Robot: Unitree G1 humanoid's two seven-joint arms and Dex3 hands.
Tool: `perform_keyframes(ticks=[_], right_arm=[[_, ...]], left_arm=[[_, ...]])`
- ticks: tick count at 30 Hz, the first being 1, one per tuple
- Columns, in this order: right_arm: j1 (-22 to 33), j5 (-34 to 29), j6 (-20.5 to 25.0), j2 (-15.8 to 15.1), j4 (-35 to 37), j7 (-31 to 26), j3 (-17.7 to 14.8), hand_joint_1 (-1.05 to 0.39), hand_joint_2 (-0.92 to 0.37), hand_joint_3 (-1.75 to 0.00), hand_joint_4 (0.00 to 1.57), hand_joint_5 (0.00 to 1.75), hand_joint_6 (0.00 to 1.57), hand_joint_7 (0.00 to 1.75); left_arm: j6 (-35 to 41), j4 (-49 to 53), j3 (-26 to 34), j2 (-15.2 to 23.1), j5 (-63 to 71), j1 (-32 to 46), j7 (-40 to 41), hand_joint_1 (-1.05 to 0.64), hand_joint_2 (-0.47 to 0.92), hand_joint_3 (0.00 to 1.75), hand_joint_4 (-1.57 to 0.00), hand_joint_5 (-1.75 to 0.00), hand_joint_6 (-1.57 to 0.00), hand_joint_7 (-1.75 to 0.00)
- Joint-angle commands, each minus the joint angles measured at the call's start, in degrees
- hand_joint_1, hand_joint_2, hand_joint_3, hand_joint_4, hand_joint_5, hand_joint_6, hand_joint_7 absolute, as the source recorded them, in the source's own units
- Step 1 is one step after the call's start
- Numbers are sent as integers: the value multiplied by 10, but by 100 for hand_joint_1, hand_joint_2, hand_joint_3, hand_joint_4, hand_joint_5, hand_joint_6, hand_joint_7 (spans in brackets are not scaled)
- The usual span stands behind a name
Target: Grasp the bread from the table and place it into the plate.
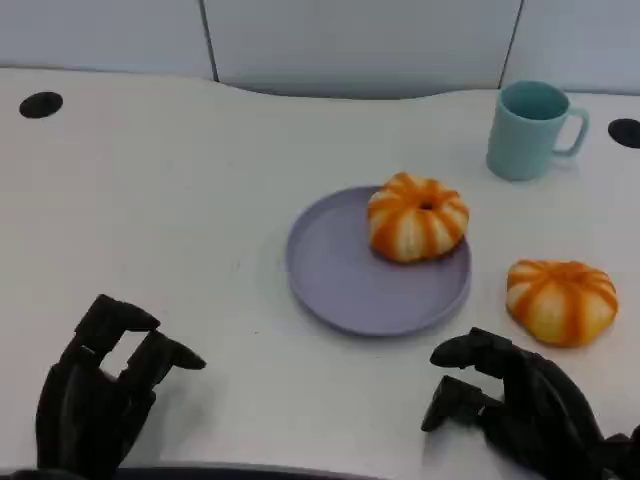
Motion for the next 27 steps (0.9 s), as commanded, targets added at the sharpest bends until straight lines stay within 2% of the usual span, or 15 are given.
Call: perform_keyframes(ticks=[1, 11, 27], right_arm=[[7, -6, -12, -4, 2, -11, -4, -51, -92, -46, 68, 141, 73, 90], [7, 1, 5, -2, -5, -27, -7, -50, -92, -45, 67, 143, 71, 94], [-7, 3, -12, -10, 26, -2, -16, -51, -92, -46, 66, 142, 67, 97]], left_arm=[[-12, 19, 9, 12, 14, -8, -3, -47, 92, 5, -43, -175, -31, -175], [-47, 60, 9, 20, 60, -20, -2, -52, 92, 4, -39, -175, -29, -175], [-39, 87, 23, 13, 43, -38, -16, -49, 92, 3, -43, -175, -31, -174]])
